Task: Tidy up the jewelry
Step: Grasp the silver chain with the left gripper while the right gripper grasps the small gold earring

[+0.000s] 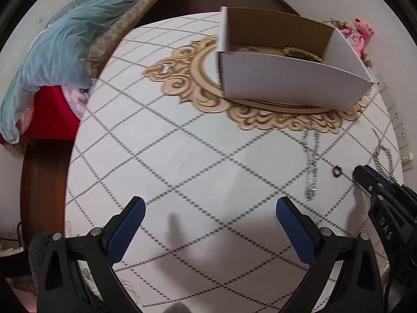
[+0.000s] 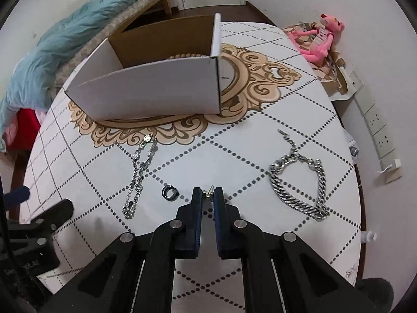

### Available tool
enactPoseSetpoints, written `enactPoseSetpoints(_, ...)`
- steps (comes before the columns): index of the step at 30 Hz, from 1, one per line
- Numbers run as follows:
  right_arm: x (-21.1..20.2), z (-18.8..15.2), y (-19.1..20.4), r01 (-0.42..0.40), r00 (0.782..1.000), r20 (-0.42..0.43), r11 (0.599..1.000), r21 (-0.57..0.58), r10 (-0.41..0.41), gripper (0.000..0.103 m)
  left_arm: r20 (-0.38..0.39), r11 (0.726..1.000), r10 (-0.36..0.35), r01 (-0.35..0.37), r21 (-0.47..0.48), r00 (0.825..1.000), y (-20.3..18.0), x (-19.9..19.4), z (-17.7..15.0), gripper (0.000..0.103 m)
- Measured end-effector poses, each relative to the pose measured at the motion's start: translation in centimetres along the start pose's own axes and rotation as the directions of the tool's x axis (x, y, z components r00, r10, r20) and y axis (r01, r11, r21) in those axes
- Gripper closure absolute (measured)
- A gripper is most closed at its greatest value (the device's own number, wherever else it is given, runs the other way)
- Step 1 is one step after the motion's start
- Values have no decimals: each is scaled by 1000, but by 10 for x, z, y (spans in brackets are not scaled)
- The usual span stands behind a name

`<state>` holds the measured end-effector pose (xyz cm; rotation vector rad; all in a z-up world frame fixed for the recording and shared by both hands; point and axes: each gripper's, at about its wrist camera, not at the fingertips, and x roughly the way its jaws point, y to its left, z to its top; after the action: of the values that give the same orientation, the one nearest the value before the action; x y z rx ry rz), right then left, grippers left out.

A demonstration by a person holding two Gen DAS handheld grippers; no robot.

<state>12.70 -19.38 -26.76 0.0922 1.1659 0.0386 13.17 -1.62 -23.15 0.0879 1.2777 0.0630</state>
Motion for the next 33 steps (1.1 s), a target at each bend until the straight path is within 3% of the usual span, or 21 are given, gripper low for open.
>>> enactPoseSetpoints(6, -21, 0, -28, -12, 999, 32, 996, 85, 9, 94, -4, 995, -100, 100, 17, 995, -28, 3, 2, 1)
enactPoseSetpoints(12, -24, 1, -48, -2, 999, 40, 991, 131, -3, 94, 3, 988, -153, 153, 23, 988, -48, 10, 25, 4)
enactPoseSetpoints(13, -23, 2, -50, -2, 999, 40, 990, 144, -4, 94, 6, 987, -160, 159, 31, 987, -52, 12, 29, 8)
enactPoseSetpoints(18, -16, 7, -59, 7, 999, 35, 984, 180, -13, 94, -26, 981, -149, 151, 118, 988, -78, 28, 43, 46)
enactPoseSetpoints(19, -15, 8, -60, 7, 999, 30, 983, 185, -13, 94, -4, 979, -141, 140, 145, 990, -83, 27, 44, 48)
enactPoseSetpoints(22, -12, 11, -62, 12, 1000, 24, 981, 192, -17, 94, 18, 967, -172, 165, 196, 985, -94, 23, 45, 70)
enactPoseSetpoints(24, -11, 12, -63, 10, 1000, 21, 980, 199, -15, 94, 16, 960, -191, 183, 210, 982, -96, 22, 46, 97)
enactPoseSetpoints(33, -30, 19, -60, -22, 998, 55, 981, 191, 12, 94, 24, 946, -304, 299, 121, 952, -55, 4, 38, 102)
